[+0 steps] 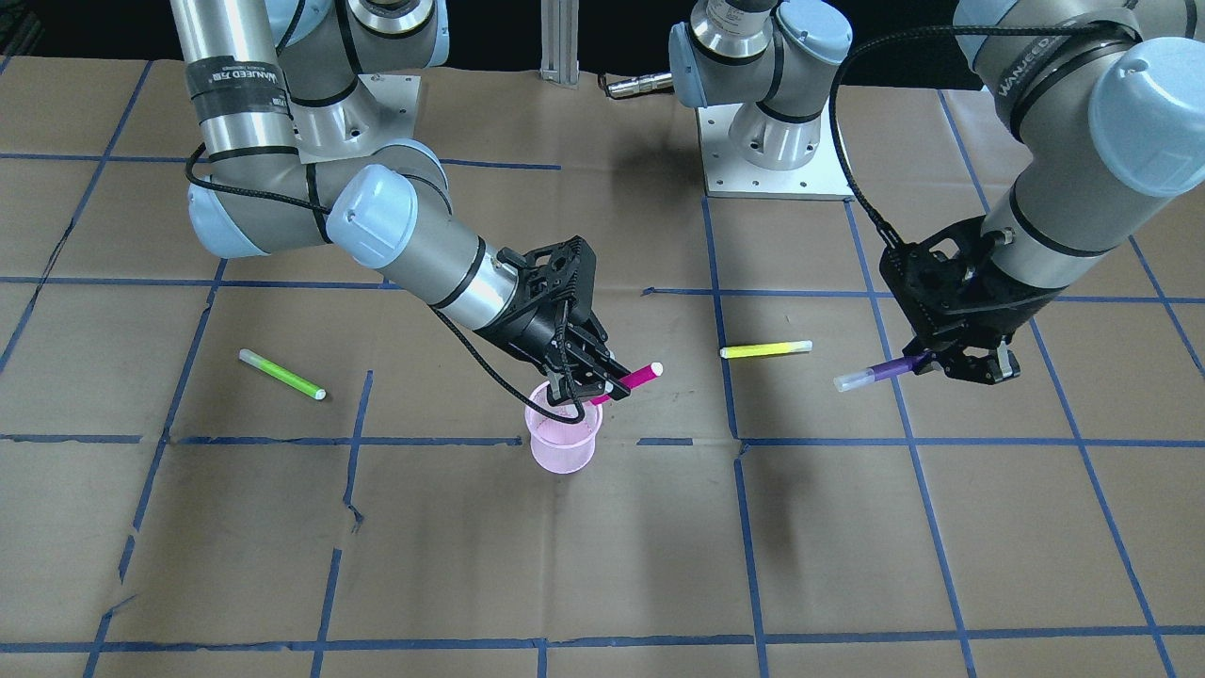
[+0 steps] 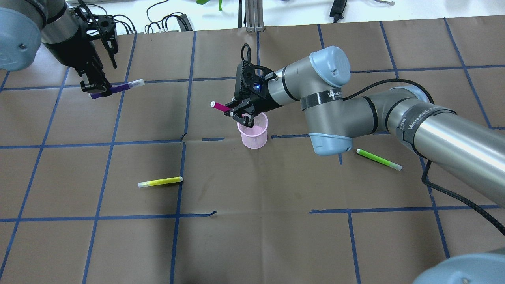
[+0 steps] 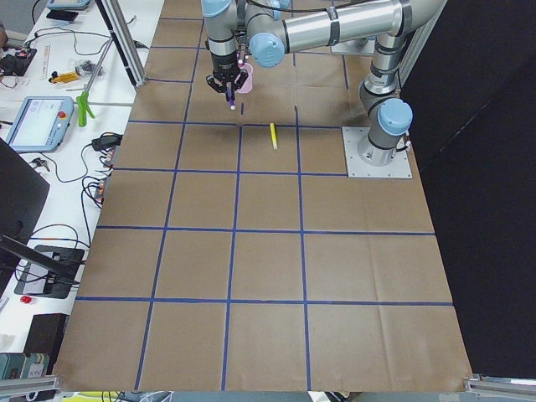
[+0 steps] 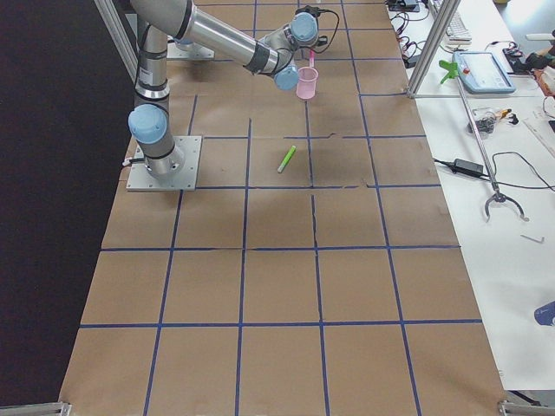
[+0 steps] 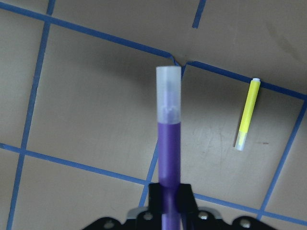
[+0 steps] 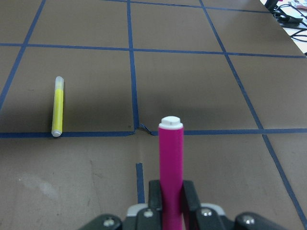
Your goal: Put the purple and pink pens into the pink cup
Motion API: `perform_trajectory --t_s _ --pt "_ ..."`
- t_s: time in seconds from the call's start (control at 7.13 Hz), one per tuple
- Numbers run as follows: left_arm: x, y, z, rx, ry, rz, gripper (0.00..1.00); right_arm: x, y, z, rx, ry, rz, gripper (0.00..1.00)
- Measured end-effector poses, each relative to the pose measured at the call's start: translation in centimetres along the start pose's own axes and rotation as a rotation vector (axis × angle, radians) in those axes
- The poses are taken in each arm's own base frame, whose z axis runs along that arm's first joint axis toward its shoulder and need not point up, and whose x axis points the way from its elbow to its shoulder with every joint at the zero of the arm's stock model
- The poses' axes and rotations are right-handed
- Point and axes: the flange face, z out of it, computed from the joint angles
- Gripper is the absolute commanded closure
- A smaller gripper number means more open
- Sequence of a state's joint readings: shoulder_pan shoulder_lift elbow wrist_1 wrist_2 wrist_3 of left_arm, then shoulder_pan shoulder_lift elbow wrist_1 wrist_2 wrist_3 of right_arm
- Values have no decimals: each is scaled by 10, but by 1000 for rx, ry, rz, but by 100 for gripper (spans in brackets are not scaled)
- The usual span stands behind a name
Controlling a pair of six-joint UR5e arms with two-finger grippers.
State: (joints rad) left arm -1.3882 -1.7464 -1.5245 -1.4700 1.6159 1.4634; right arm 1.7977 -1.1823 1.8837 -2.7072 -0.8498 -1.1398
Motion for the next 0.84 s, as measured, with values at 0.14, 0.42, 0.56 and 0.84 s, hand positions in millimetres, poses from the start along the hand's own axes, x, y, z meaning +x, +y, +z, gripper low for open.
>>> perform_trajectory --t_s 0.14,0.42,0.56,0.84 --pt "0 0 1 0 3 0 90 -5 8 7 -3 -6 7 92" --pt "-2 0 4 -1 10 0 90 -13 18 12 -10 -15 20 92" --pt "-2 -1 6 -1 13 1 90 -14 22 12 -12 -16 28 91" --pt "-3 -1 7 -1 15 1 90 -10 30 8 -16 -10 49 91"
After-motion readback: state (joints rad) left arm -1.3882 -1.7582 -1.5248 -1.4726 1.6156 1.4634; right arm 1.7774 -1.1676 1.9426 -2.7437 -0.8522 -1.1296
